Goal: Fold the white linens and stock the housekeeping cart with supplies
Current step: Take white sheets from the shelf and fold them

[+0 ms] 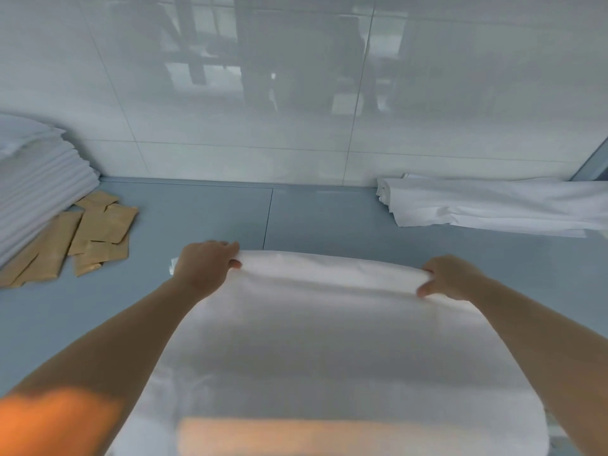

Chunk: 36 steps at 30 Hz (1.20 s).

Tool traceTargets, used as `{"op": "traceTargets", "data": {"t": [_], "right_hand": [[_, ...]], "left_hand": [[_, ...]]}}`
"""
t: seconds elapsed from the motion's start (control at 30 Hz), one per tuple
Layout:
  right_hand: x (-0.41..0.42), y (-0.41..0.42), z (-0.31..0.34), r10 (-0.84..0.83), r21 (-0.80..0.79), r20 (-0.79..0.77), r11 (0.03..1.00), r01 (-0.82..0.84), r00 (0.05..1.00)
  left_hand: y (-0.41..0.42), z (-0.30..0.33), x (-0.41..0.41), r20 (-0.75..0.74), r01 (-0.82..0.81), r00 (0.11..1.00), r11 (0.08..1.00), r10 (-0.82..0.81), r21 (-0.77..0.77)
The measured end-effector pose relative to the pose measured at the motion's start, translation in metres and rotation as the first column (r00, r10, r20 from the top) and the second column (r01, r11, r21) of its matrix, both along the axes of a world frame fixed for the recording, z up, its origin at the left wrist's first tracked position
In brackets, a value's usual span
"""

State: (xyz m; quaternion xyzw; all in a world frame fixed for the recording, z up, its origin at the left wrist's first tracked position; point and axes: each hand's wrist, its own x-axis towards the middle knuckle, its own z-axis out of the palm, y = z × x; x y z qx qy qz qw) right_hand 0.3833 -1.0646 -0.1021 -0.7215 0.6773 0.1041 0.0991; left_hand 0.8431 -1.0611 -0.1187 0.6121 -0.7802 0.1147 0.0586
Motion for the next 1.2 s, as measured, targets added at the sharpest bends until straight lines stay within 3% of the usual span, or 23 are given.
{"op": "traceTargets", "data": {"t": [0.13,0.3,0.43,0.6,0.7,0.8,0.87,0.93,1.0,1.13,1.2], "right_hand": [[-0.006,0.061,0.019,-0.053,-0.186,-0.025,0.981,0.047,0.998],[0.005,0.145,0.069,-0.075,-0.446,0.02,0.892,0.076,0.997],[0.015,0.212,0.128,-0.133,-0.42,-0.006,0.9,0.118,0.991],[0.033,0.295,0.175,-0.074,-0.48,0.072,0.871,0.1,0.995],[0.041,0.322,0.206,-0.017,-0.654,0.098,0.752,0.077,0.995],[0.053,0.353,0.201,-0.06,-0.782,0.191,0.594,0.188,0.98],[0.069,0.369,0.184,-0.102,-0.671,0.204,0.71,0.215,0.974],[0.075,0.372,0.172,-0.105,-0.515,0.08,0.847,0.132,0.991],[0.075,0.369,0.174,-0.069,-0.546,0.085,0.831,0.104,0.994],[0.072,0.372,0.167,-0.084,-0.716,0.172,0.673,0.183,0.982],[0.078,0.368,0.164,-0.068,-0.677,0.107,0.726,0.123,0.992]], "left_hand": [[0.049,0.032,0.003,-0.044,-0.031,0.999,1.0,0.031,0.0],[0.116,0.088,0.016,-0.107,-0.075,0.992,0.997,0.071,-0.037],[0.178,0.126,0.028,-0.214,-0.142,0.966,0.989,0.147,0.041],[0.262,0.171,0.042,-0.171,-0.045,0.985,0.985,0.016,-0.165],[0.29,0.205,0.051,-0.253,-0.079,0.967,0.947,-0.002,-0.31],[0.327,0.208,0.054,-0.351,-0.155,0.937,0.894,-0.003,-0.42],[0.348,0.192,0.054,-0.345,-0.173,0.937,0.94,0.064,-0.296],[0.356,0.182,0.06,-0.262,-0.153,0.96,0.969,0.1,-0.192],[0.359,0.185,0.068,-0.283,-0.142,0.957,0.959,0.069,-0.247],[0.368,0.194,0.079,-0.289,-0.076,0.955,0.887,-0.067,-0.455],[0.367,0.193,0.08,-0.246,-0.045,0.967,0.909,-0.064,-0.414]]}}
